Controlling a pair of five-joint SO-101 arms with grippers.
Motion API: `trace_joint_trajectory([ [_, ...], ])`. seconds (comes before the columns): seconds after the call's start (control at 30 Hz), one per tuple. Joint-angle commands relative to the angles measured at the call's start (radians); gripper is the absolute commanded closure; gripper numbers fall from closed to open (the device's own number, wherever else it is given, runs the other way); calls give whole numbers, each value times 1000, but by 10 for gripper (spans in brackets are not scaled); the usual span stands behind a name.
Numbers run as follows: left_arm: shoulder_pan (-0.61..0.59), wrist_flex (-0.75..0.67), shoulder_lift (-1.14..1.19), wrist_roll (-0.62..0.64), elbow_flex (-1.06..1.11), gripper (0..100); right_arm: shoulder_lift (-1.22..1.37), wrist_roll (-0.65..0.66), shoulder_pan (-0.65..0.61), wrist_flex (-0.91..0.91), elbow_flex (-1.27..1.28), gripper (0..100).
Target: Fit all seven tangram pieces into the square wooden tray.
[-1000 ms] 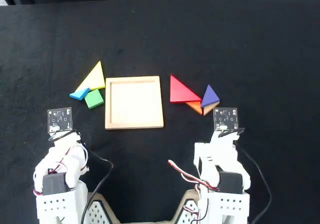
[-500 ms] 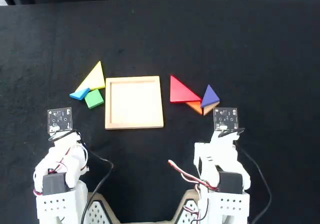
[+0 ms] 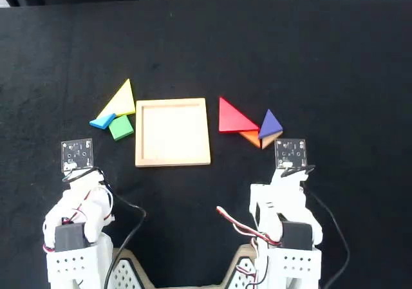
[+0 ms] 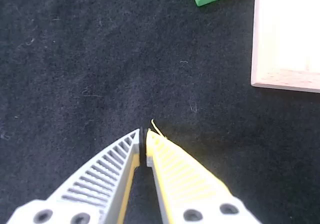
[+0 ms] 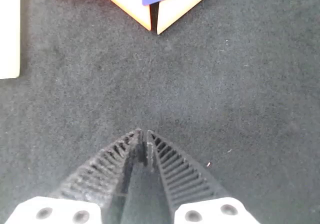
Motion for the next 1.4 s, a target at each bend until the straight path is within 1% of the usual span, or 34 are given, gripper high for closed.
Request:
trace_joint_trajectory([
  [0.0, -2, 8, -6, 0, 15, 970, -44, 11, 8, 9, -2, 987],
  [0.33, -2, -6, -8, -5, 15, 968, -44, 5, 8, 9, -2, 987],
  [0.47, -13, -137, -8, -8, 15, 970, -44, 8, 8, 9, -2, 987],
  [0.57, -36, -175, -8, 0, 15, 970, -44, 9, 8, 9, -2, 987],
  [0.73, -27, -267, -8, -6, 15, 967, -45, 9, 3, -6, -2, 987],
  [0.83, -22, -313, -8, -5, 15, 967, -45, 5, -31, -46, -2, 987],
  [1.1, -21, -293, -8, -6, 15, 967, -45, 8, -43, -68, -2, 987],
  [1.17, -21, -293, -8, 0, 15, 967, -45, 9, -34, -169, -2, 987],
  [1.23, -21, -296, -8, 0, 15, 967, -54, 11, 11, -299, -2, 987],
  [1.37, -21, -293, -8, -5, 15, 969, -67, 11, 97, -453, -2, 987],
])
